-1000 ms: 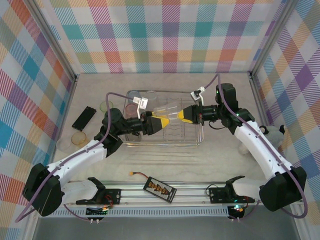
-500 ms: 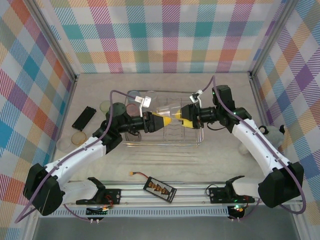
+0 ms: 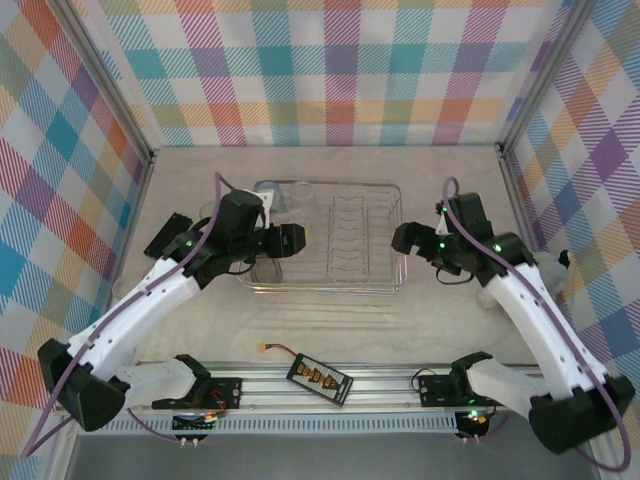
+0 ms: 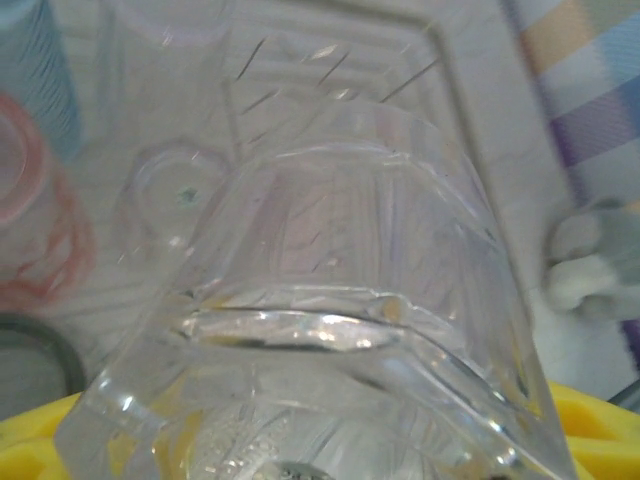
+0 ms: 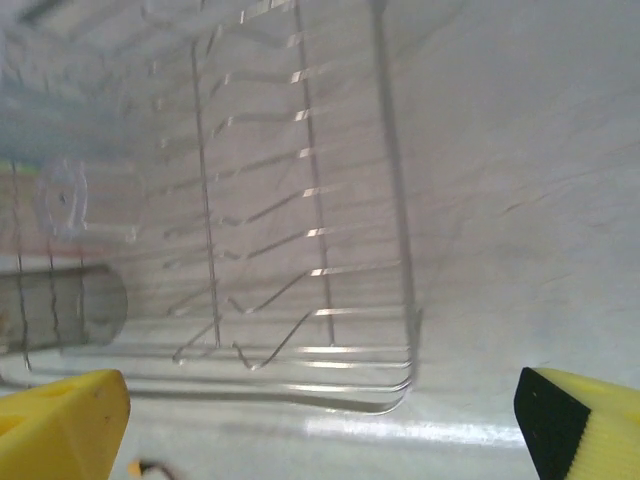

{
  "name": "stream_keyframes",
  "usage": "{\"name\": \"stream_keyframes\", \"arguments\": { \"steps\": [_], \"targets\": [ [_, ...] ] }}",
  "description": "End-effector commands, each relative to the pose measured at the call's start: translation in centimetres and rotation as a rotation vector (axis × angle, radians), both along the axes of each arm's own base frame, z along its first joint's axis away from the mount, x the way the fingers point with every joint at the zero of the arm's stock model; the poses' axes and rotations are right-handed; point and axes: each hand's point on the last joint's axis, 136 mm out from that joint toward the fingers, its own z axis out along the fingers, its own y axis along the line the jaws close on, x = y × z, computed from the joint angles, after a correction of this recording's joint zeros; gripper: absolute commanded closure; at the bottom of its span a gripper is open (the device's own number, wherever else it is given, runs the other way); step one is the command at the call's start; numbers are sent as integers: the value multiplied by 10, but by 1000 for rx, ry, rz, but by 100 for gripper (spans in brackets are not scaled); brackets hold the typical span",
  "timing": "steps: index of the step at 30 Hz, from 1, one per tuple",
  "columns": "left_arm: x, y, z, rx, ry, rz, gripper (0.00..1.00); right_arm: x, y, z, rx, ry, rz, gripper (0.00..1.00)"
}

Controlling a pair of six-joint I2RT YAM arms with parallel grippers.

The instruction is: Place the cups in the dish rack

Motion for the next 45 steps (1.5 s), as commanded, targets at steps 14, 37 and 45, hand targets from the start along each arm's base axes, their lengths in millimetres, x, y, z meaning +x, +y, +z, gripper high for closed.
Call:
{"name": "stream_keyframes", "arguments": {
  "steps": [14,37,45],
  "targets": [
    [-10,-12,-64,298,329,-94,86,-4,-22,23,44,-161,-66,1],
    [-10,-23,-117,563,545,-165,70,0,-15,11,57,-109,-44,1],
    [-7,-17,-135,625,580,-143,55,2,-13,9,59,-103,-38,1]
  ]
}}
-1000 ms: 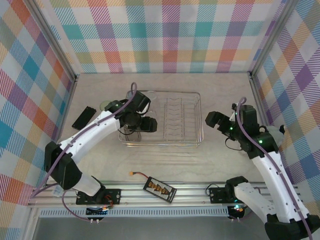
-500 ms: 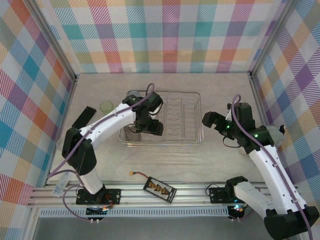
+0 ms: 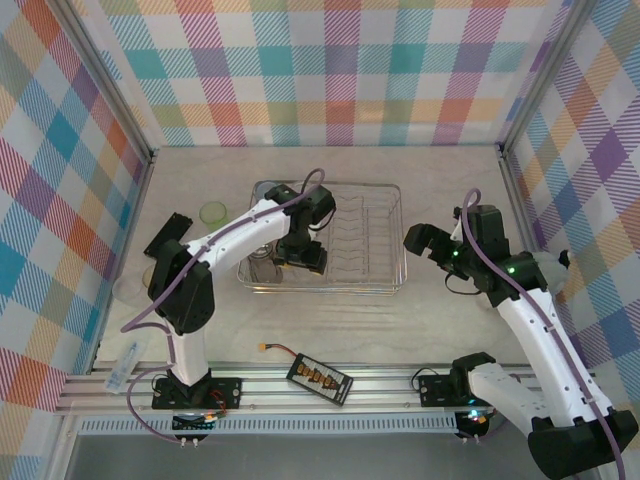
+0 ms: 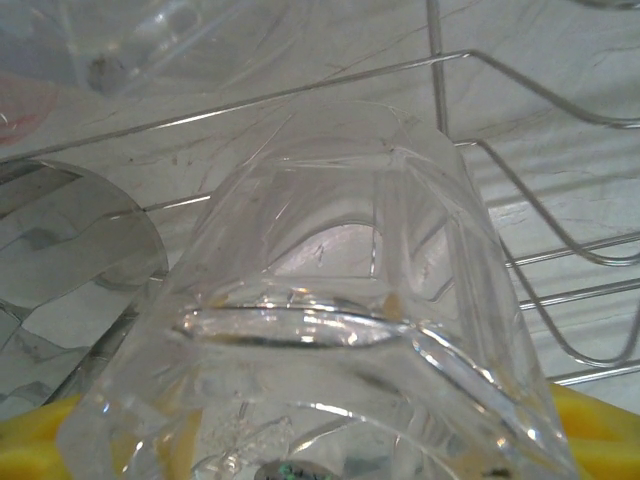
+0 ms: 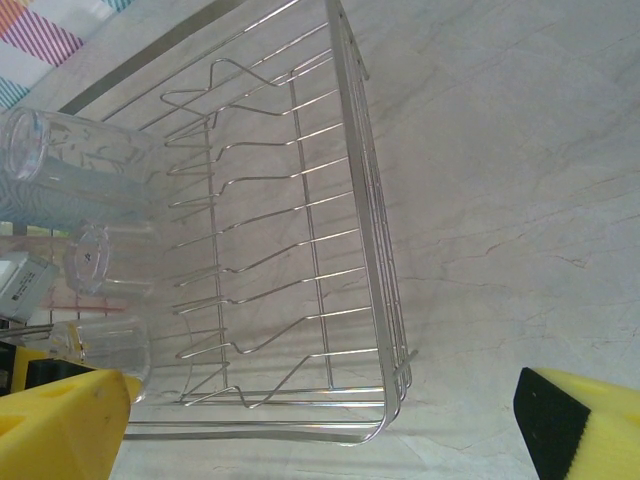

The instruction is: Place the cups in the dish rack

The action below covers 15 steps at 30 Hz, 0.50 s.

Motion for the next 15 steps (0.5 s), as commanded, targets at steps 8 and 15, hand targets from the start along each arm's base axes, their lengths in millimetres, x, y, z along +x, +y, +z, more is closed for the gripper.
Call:
{"name": "stream_keyframes", "arguments": {
  "steps": [8,15],
  "targets": [
    [0,11,-20,102,18,20,43,0,5,2,17,-3,26,1],
    [1,15,-26,137,20,21,23,-1,9,-2,18,17,57,1]
  ]
}}
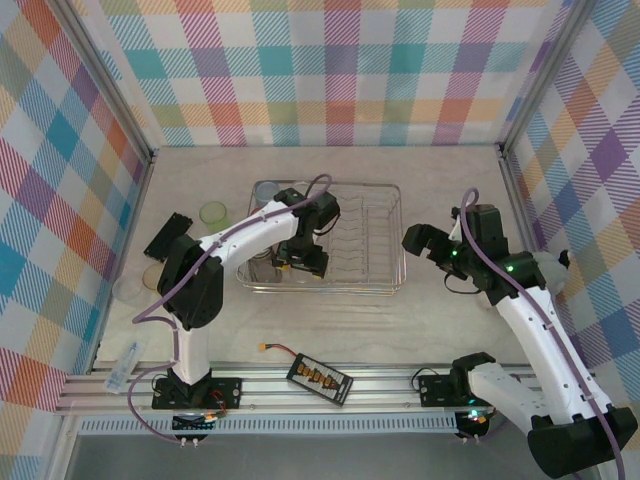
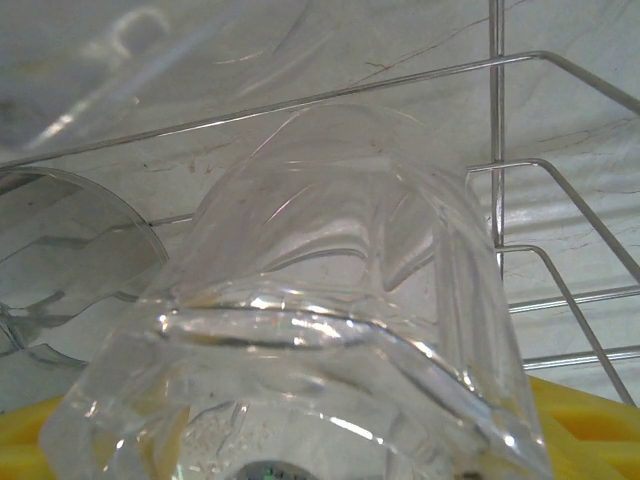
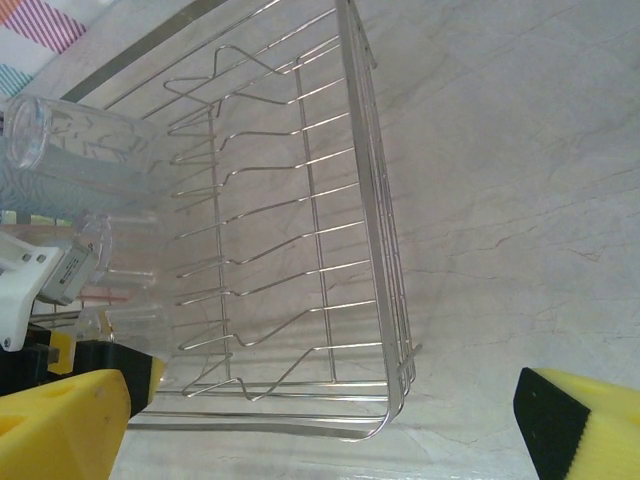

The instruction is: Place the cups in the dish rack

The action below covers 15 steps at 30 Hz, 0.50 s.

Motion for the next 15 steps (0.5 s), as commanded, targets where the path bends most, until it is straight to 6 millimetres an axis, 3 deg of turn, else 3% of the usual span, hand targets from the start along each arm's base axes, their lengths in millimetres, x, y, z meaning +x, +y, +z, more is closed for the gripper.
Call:
{"name": "stream_keyframes", "arguments": {
  "steps": [1,4,6,15],
  "targets": [
    [-2,11,-6,67,6,11,23,0,5,0,6,6,38,1],
    [0,10,0,58,-20,16,15,1,7,-1,10,13,46,1],
    [2,9,6,39,-38,20,0,1,8,-1,10,13,50,1],
    [2,-6,44,-105,-102,22,0,1,9,0,13,10,60,1]
  ]
}}
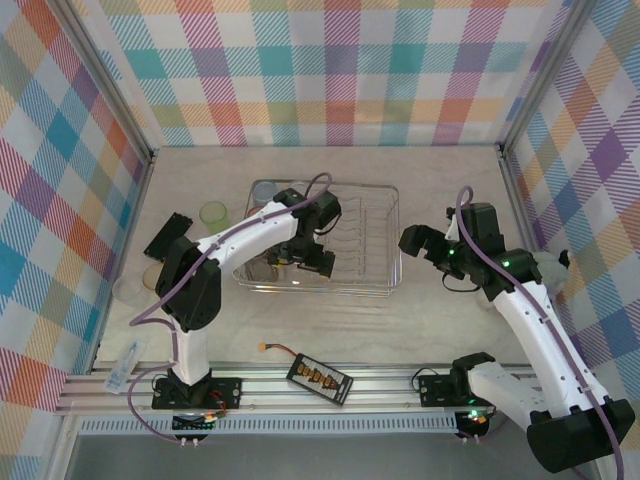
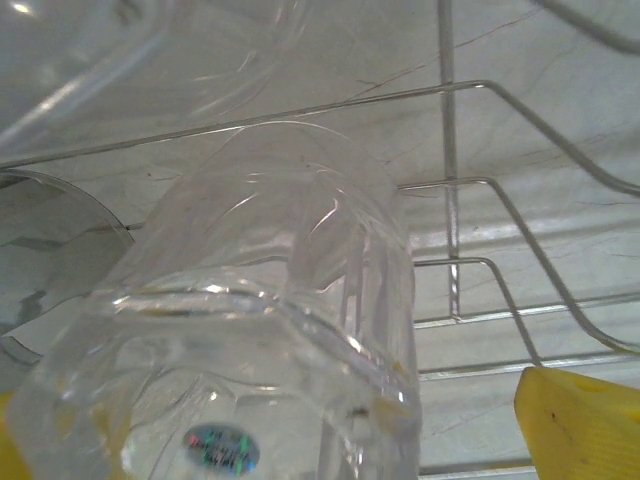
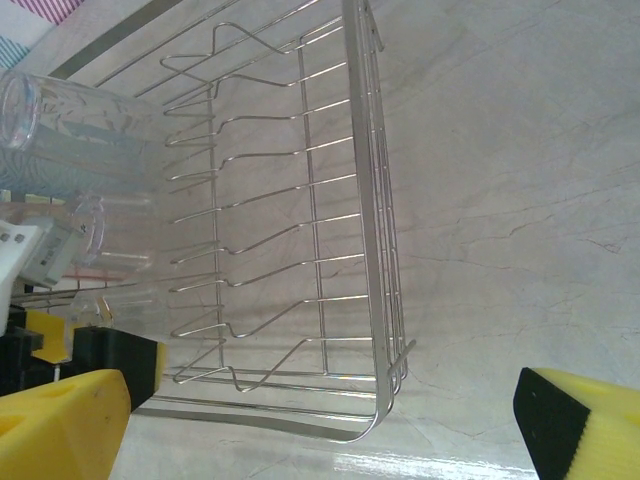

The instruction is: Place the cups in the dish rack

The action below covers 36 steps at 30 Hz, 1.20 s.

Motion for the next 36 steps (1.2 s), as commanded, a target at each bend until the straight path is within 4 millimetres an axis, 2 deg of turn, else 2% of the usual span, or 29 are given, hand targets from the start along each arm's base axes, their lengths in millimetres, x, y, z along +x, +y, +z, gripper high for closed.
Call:
{"name": "stream_keyframes", "arguments": {
  "steps": [1,6,9,12,14,17,22,25,27,32,34,36],
  "targets": [
    [-1,-4,38,-95,-65,4,0,0,3,6,8,-17,24,1],
    [-1,-10,78,-189,-145,-34,1,0,4,8,12,-22,29,1],
    [1,-6,106,-220,-223,-71,2,-1,4,8,13,-23,32,1],
    [7,12,137,-179,-343,-101,2,-1,4,8,9,-26,39,1],
    [18,33,155,-112,-430,-96,1,0,5,9,5,-36,46,1],
    [38,70,169,-12,-497,-41,0,2,4,9,-8,-46,51,1],
    [73,135,163,46,-470,139,1,2,0,10,-42,-48,53,1],
    [91,173,151,70,-450,251,2,1,-3,10,-61,-53,53,1],
    [101,192,141,57,-430,309,3,1,-4,11,-67,-58,53,1],
    [129,225,113,70,-384,421,8,5,-7,10,-92,-48,41,1],
    [138,229,100,75,-347,450,10,7,-7,8,-104,-30,42,1],
    [148,226,86,64,-311,446,12,9,-7,6,-111,-19,43,1]
  ]
}}
